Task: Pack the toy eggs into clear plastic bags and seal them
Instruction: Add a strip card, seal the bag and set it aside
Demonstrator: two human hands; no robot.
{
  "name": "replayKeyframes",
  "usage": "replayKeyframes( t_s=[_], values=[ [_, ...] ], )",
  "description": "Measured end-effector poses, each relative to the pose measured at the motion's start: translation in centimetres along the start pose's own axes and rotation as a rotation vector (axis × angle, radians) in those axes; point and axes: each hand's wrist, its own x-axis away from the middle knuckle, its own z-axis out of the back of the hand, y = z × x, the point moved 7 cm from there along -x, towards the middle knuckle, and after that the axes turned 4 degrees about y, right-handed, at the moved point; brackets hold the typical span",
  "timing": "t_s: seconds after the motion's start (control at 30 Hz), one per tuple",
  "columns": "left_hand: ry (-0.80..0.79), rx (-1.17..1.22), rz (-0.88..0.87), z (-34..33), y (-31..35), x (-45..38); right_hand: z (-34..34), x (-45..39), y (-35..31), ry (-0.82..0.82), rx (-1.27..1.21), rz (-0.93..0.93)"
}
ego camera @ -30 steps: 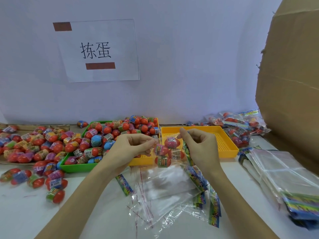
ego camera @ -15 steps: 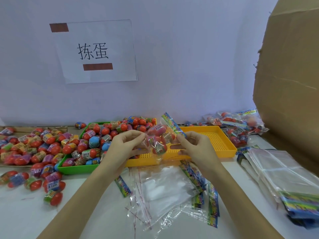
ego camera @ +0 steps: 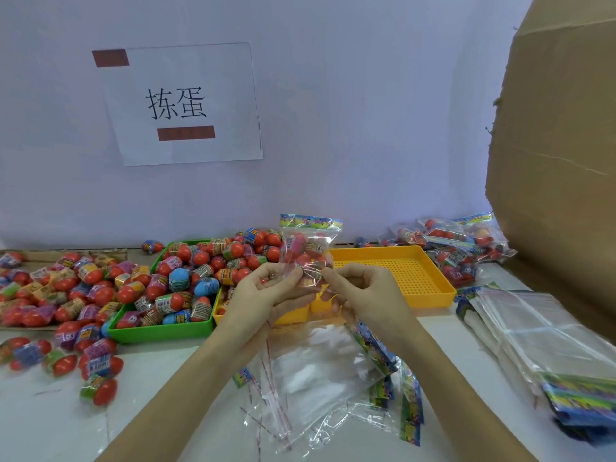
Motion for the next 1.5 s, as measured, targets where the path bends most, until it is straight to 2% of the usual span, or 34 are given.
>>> replayKeyframes(
  t_s=[0.07, 0.13, 0.23, 0.37, 0.57, 0.7, 0.8, 0.9, 1.07, 1.17, 1.23, 1.37, 1.5],
  values=[
    [-0.011, -0.052, -0.008, 0.0, 0.0, 0.1, 0.3, 0.0, -0.3, 0.035, 0.025, 0.051],
    [-0.004, -0.208, -0.067, 0.2, 0.3, 0.1, 0.4, -0.1, -0.4, 0.054, 0.062, 0.054],
    [0.021, -0.479, -0.227, 0.4, 0.9, 0.1, -0.2, -0.1, 0.2, -0.002, 0.012, -0.045],
    [0.010, -0.569, -0.258, 0.0, 0.5, 0.0, 0.0, -0.2, 0.4, -0.033, -0.038, -0.064],
    [0.000, -0.752, -0.391, -0.1, 1.2, 0.2, 4.8, -1.1, 0.7, 0.287, -0.223, -0.136],
    [-0.066, -0.812, -0.415, -1.0, 1.0, 0.8, 7.8, -1.4, 1.4, 0.346, -0.264, -0.170],
    [-0.165, -0.854, -0.404, -1.7, 0.8, 1.1, 8.7, -1.7, 1.4, 0.423, -0.359, -0.131],
    [-0.322, -0.886, -0.324, -2.5, 0.0, 1.5, 9.3, -2.0, 1.7, 0.488, -0.322, -0.078],
    [-0.630, -0.991, -0.255, -2.8, -1.9, 2.1, 8.4, -1.9, 1.9, 0.465, -0.307, -0.088],
    [-0.770, -1.208, -0.262, -2.7, -3.1, 2.3, 7.4, -1.9, 1.9, 0.432, -0.285, -0.116],
    [-0.766, -1.275, -0.310, -2.7, -3.1, 2.1, 6.7, -1.8, 2.0, 0.399, -0.286, -0.137],
    [-0.695, -1.239, -0.403, -2.9, -2.4, 2.0, 5.1, -1.5, 1.5, 0.286, -0.223, -0.134],
    [-0.599, -1.137, -0.300, -2.8, -2.1, 2.0, 3.8, -1.2, 1.1, 0.147, -0.164, -0.127]
  ],
)
